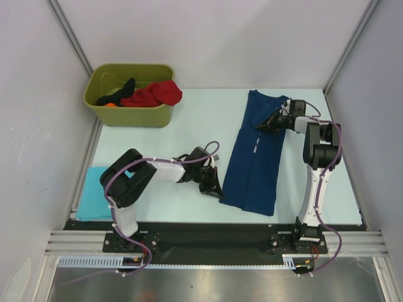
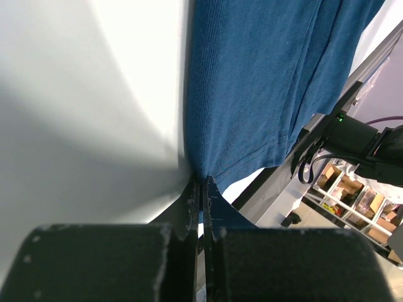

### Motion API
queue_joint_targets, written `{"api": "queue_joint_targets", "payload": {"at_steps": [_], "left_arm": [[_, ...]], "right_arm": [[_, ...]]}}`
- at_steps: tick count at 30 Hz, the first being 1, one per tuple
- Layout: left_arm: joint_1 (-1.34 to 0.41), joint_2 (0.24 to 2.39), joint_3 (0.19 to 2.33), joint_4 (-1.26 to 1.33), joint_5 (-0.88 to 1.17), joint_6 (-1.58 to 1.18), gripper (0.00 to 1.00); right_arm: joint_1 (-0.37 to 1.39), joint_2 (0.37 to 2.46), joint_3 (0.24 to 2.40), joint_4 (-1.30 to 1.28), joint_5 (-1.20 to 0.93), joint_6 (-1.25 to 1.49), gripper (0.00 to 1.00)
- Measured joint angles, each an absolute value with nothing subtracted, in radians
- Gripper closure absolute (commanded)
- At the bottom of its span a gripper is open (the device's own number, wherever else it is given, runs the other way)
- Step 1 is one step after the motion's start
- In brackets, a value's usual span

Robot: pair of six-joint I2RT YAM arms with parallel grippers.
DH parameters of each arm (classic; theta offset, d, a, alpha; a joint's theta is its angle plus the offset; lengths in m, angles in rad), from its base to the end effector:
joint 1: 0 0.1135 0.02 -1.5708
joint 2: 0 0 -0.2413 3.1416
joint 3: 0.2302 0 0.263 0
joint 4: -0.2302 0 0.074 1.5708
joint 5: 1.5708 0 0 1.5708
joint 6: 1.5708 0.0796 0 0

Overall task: Fold and stack the t-shirts
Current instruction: Fold the tshirt

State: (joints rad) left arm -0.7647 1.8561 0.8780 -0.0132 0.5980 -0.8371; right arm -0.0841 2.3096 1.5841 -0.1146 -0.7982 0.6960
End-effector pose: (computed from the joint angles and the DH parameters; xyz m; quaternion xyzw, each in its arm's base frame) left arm 0.2268 -0.2797 0.0492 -0.0510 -0.9182 0.3925 0.0126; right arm 0.5034 0.0148 0.0704 0.1988 0.8487 0.4452 0.2046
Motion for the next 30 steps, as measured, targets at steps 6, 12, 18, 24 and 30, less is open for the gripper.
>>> {"api": "queue_joint_targets", "payload": {"at_steps": [6, 12, 18, 24, 30], "left_arm": [[-0.765, 1.856, 0.878, -0.013, 0.599, -0.833, 1.0], [-0.766, 1.852, 0.878, -0.014, 0.599, -0.818, 1.0], [-0.767, 1.834, 0.846, -0.008, 0.62, -0.791, 1.0], [-0.768, 1.831, 0.835, -0.01, 0.657, -0.757, 1.0], [-0.771, 1.847, 0.869, -0.05, 0.667, -0.723, 1.0]], "right_arm": [[-0.081, 2.331, 1.579, -0.117, -0.799, 0.694, 0.93], [-0.068, 2.299, 1.66, -0.307, -0.714, 0.597, 0.57], [-0.039, 2.024, 1.631, -0.612, -0.47, 0.463, 0.36], [-0.035, 1.483, 1.177, -0.73, -0.323, 0.459, 0.36], [0.089, 1.137, 0.834, -0.892, -0.226, 0.574, 0.43]]}}
